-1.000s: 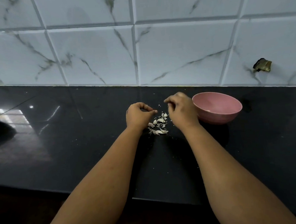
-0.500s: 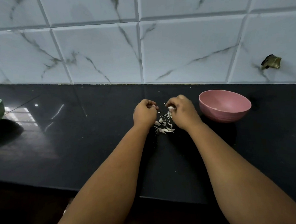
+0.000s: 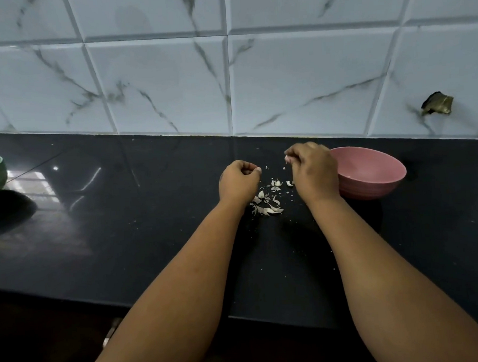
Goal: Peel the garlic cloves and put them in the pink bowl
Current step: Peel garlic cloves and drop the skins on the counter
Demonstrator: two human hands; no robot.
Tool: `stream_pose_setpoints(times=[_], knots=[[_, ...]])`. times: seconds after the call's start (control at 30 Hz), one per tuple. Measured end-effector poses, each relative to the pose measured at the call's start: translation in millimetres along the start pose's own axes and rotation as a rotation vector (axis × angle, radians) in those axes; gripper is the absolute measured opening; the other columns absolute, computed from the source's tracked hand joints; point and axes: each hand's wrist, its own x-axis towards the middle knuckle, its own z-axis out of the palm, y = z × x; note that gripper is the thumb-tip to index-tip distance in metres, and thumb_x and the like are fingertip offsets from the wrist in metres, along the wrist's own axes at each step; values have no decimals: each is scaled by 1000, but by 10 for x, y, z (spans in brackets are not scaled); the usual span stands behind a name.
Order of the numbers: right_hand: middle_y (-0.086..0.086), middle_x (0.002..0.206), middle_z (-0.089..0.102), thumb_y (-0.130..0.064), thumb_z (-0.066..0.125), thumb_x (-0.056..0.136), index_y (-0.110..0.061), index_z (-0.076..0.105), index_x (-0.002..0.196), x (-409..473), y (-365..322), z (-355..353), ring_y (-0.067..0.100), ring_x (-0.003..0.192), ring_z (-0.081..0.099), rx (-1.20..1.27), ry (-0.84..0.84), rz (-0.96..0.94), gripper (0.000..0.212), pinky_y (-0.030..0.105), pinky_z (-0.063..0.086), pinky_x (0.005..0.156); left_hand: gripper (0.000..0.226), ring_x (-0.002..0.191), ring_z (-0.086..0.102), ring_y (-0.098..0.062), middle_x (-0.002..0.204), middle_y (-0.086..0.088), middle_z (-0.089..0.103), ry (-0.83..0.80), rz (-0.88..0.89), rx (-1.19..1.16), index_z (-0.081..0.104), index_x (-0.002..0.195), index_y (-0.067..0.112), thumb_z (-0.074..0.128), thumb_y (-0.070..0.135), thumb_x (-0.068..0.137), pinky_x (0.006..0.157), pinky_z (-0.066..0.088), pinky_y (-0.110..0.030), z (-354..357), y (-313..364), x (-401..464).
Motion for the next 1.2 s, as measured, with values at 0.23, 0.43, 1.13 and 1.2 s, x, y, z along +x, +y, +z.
stream_pose_setpoints(times=[0.23, 0.43, 1.13, 1.2], knots=[[16, 100, 61, -3, 50, 87, -9, 70, 99, -60, -134, 175, 37, 93, 59, -229, -464, 77, 24, 34, 46, 74, 7, 63, 59, -10, 78, 5, 69, -6, 1, 11, 70, 87, 20, 65, 25, 89, 62, 56, -34, 5, 5, -8], [18, 97, 66, -4, 53, 87, -6, 70, 91, -44, 46, 256, 36, 89, 62, -161, -426, 202, 18, 37, 52, 78, 9, 68, 58, -5, 81, 7, 69, -7, 6, 17, 71, 91, 19, 64, 25, 90, 57, 41, -20, 1, -8, 3], [1, 79, 67, -2, 66, 87, -10, 73, 94, -143, 158, 193, 17, 74, 65, 350, -300, 405, 12, 28, 55, 76, 32, 56, 54, -7, 58, 7, 61, -100, 75, 64, 61, 62, 18, 83, 36, 77, 58, 46, -27, -1, -21, -50], [2, 80, 69, -2, 67, 86, -12, 73, 92, -142, 131, 214, 17, 76, 67, 390, -302, 448, 13, 28, 55, 77, 44, 54, 49, -9, 54, 5, 55, -82, 79, 112, 52, 57, 16, 89, 38, 67, 54, 43, -27, -8, -36, -45]])
